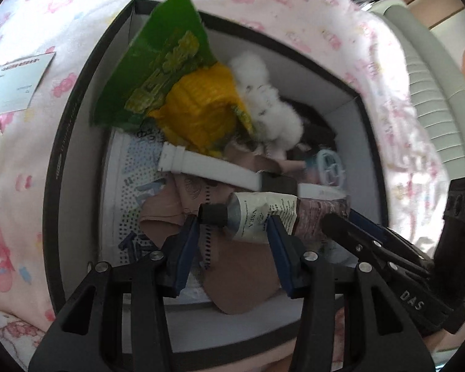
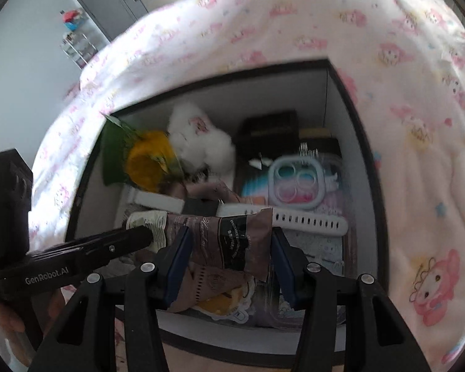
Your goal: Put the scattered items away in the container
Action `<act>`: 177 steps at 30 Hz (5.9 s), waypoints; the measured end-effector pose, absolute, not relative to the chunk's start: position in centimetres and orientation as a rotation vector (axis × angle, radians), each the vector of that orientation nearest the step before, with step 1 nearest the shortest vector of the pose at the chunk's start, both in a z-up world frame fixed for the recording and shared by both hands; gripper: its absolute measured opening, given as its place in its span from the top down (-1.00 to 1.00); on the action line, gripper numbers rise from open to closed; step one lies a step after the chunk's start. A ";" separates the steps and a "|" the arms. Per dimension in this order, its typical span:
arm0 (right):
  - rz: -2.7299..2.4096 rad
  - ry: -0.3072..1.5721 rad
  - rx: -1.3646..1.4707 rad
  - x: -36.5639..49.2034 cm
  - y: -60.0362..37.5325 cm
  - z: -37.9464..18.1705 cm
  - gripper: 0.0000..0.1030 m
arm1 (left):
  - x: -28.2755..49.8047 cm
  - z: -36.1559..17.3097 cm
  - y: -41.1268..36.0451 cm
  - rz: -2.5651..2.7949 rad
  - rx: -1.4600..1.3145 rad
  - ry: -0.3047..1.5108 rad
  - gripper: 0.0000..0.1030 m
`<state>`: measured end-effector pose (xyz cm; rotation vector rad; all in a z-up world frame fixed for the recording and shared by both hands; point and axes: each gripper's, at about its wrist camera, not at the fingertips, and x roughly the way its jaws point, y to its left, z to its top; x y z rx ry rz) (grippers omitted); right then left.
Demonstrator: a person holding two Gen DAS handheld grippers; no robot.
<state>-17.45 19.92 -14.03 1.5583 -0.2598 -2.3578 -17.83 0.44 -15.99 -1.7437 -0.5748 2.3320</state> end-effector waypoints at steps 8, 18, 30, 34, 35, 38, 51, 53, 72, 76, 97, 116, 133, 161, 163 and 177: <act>-2.400 -0.239 1.519 -16.7 20.1 -13.0 0.09 | -16.6 -14.1 0.7 2.426 -1.717 -0.519 0.14; -2.368 -0.181 1.511 -15.8 19.3 -13.0 0.09 | -15.5 -15.5 1.9 2.344 -1.785 -0.461 0.14; -2.447 -0.167 1.402 -13.6 18.4 -10.0 0.09 | -11.0 -11.0 1.7 2.440 -1.628 -0.479 0.18; -2.450 -0.202 1.334 -11.7 17.4 -8.0 0.09 | -8.7 -8.1 0.2 2.489 -1.574 -0.454 0.20; -2.445 -0.197 1.321 -11.1 17.0 -7.5 0.09 | -8.2 -7.6 -0.1 2.506 -1.562 -0.442 0.20; -2.451 -0.174 1.282 -10.0 15.1 -6.2 0.09 | -6.7 -5.8 -1.7 2.534 -1.525 -0.443 0.20; -2.310 -0.139 1.215 -6.2 5.5 -3.8 0.09 | -1.6 -4.3 -12.0 2.655 -1.494 -0.556 0.20; -2.277 -0.109 1.214 -6.0 3.3 -3.8 0.09 | -0.8 -4.4 -13.8 2.678 -1.500 -0.587 0.20; -2.079 0.159 1.242 -8.5 -13.4 -7.3 0.09 | 1.1 -10.2 -29.5 2.717 -1.553 -1.023 0.21; -2.065 0.165 1.287 -10.2 -15.4 -8.9 0.09 | 0.0 -12.1 -31.1 2.700 -1.589 -1.068 0.21; -2.100 0.024 1.586 -19.7 -17.4 -19.9 0.09 | -8.2 -20.9 -36.9 2.528 -1.674 -1.207 0.21; -2.014 0.049 1.560 -21.1 -19.5 -22.2 0.71 | -12.9 -22.9 -34.9 2.347 -1.670 -1.228 0.80; -1.770 0.131 1.447 -12.1 -19.7 -16.5 0.78 | -3.8 -18.9 -36.3 2.418 -1.576 -1.315 0.95; -1.971 0.138 1.559 -18.9 -20.8 -21.2 0.74 | -7.3 -24.2 -34.8 2.184 -1.713 -1.348 0.60; -1.970 0.146 1.570 -18.9 -21.1 -21.9 0.74 | -7.8 -24.4 -34.4 2.183 -1.718 -1.331 0.60; -1.892 0.088 1.542 -16.9 -21.9 -19.9 0.76 | -7.3 -20.5 -39.1 2.547 -1.651 -1.399 0.82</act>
